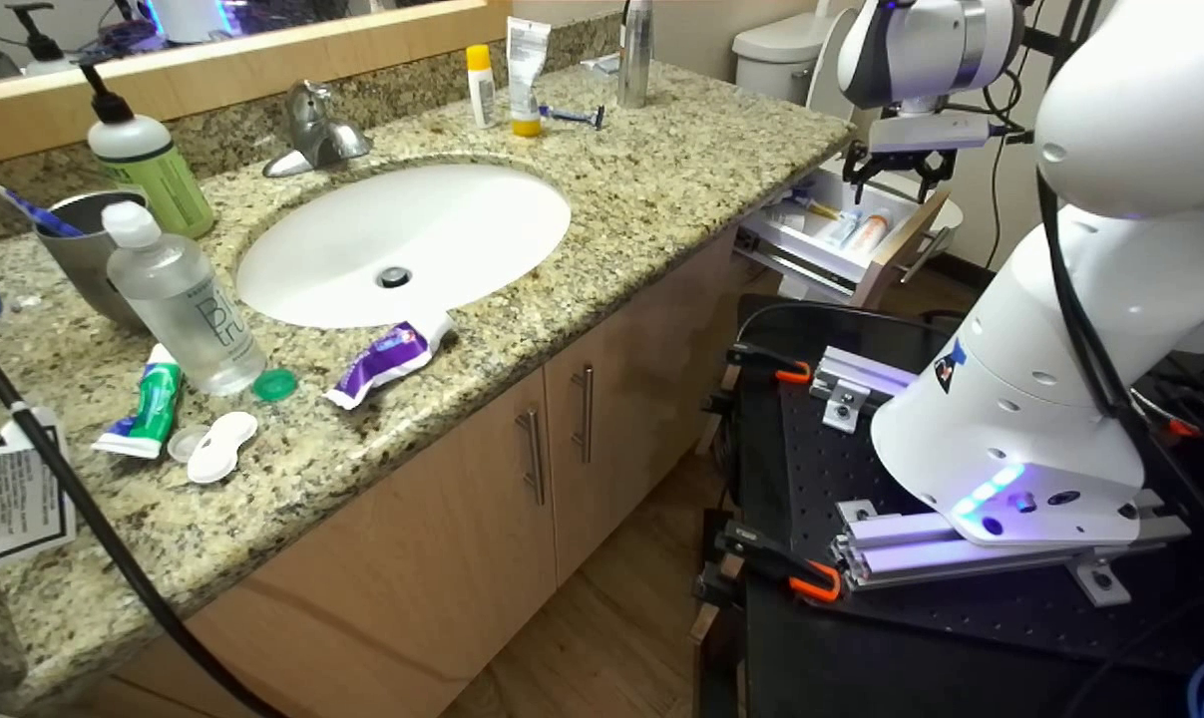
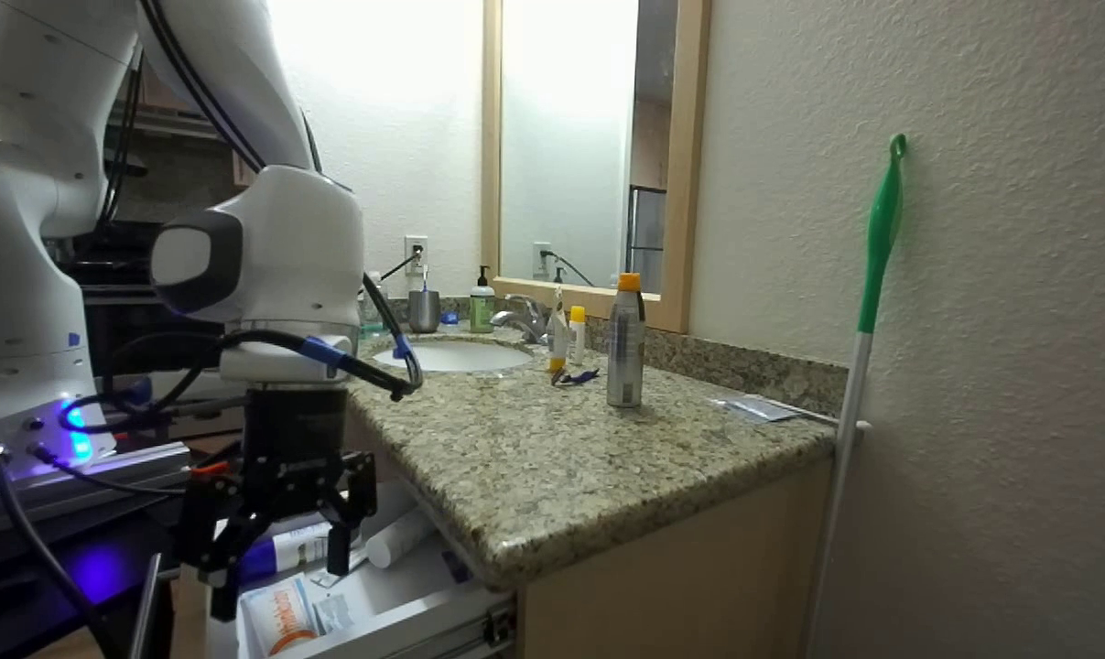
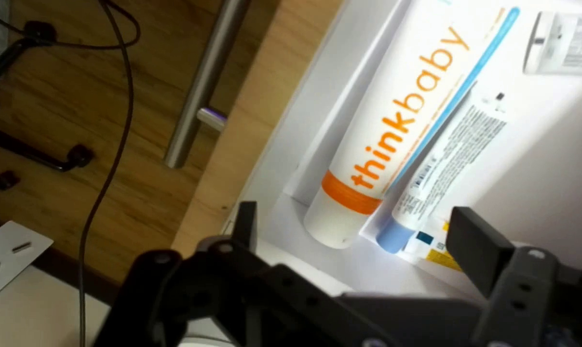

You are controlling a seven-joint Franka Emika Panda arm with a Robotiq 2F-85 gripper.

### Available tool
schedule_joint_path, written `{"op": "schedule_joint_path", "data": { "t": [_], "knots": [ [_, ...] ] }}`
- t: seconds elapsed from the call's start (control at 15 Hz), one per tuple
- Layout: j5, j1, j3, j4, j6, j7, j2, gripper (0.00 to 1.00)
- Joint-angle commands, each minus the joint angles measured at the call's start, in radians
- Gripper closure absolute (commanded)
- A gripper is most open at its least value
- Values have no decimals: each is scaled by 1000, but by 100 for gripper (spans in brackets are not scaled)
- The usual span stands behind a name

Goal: Take the white and orange bottle from the drawer and place it on the counter

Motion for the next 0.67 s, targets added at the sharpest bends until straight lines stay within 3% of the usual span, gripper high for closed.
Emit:
{"op": "schedule_joint_path", "data": {
  "t": [0.0, 0.07, 0.27, 0.33, 0.4, 0.47, 0.53, 0.6],
  "knots": [
    [93, 118, -51, 12, 143, 124, 170, 0],
    [95, 73, -29, -3, 83, 36, 84, 0],
    [128, 108, -45, 2, 99, 37, 106, 0],
    [128, 106, -45, 2, 99, 36, 106, 8],
    [133, 112, -52, 6, 90, 37, 111, 27],
    [137, 121, -66, 11, 62, 32, 111, 24],
    [143, 131, -75, 17, 61, 32, 114, 9],
    [150, 134, -80, 17, 64, 34, 108, 7]
  ]
}}
